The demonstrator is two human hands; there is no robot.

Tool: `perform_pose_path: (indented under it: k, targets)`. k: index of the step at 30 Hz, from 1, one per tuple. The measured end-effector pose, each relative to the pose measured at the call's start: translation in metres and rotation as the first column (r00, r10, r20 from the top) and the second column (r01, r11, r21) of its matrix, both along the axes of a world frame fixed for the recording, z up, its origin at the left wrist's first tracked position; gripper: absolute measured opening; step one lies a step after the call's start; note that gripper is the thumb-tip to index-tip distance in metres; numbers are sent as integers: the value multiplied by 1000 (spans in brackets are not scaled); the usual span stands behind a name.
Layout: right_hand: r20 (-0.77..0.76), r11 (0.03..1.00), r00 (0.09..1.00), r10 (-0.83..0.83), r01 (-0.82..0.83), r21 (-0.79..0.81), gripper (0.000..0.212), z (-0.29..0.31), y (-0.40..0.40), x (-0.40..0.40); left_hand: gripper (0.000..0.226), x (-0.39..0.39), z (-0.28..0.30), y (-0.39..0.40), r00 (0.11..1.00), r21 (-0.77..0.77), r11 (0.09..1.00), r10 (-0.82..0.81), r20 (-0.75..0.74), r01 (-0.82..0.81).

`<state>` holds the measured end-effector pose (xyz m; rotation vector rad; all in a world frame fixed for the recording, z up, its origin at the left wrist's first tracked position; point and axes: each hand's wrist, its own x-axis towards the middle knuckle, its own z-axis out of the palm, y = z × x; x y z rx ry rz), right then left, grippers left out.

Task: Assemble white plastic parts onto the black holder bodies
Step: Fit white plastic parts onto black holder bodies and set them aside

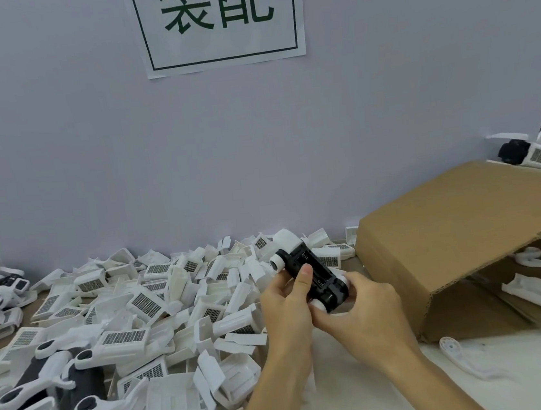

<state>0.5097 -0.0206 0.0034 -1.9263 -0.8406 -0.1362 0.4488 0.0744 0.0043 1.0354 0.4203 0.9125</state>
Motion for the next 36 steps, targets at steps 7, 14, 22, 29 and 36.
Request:
perform_pose_path:
  k: [7, 14, 22, 29, 36]
  targets:
    - [-46, 995, 994, 101, -101, 2, 43, -2, -2, 4, 15, -2, 2, -4, 1000, 107, 994, 3, 3, -3]
    - [-121, 954, 967, 225, -193, 229, 58, -3, 0, 7, 32, -2, 2, -8, 997, 357, 933, -27, -78, 53]
    - [-206, 838, 917, 341, -198, 509, 61, -2, 1, 7, 34, 0, -3, -12, 986, 574, 809, -43, -162, 130]
    - [-204, 867, 972, 115, 2, 498, 43, -2, 1, 12, 32, -1, -2, -13, 975, 573, 795, -103, -195, 198]
    - [-243, 875, 967, 77, 51, 481, 36, -2, 2, 14, 34, -2, -2, -13, 969, 549, 804, -132, -210, 228]
